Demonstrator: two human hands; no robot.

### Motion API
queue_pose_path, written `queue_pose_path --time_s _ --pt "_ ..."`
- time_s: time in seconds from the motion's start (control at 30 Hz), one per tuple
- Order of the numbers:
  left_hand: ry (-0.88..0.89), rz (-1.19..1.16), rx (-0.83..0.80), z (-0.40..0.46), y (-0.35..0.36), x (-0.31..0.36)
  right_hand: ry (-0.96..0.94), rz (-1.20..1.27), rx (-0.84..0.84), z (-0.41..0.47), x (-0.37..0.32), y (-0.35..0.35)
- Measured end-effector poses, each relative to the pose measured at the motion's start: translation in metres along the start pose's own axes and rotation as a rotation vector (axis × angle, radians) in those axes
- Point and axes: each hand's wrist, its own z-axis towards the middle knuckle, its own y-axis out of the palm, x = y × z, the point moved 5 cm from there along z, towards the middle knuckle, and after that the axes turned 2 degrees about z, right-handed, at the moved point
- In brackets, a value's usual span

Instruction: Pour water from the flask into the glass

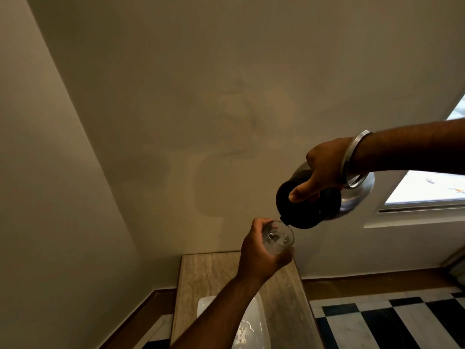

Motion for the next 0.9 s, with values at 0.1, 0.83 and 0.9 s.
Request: queue_pose_path --time_s 0.1,0.83,0.9 --pt "-0.003 -0.005 0.001 0.001 0.003 0.000 -0.009 -0.004 -0.004 0.003 0.002 0.001" --pt "-0.238 0.244 0.132 -0.025 0.019 -0.049 0.135 0.768 -0.265 0.039 0.060 0.117" --pt "-0.287 0.287 0.160 -0.031 0.019 -0.059 0.176 0.979 -0.277 0.041 0.068 0.144"
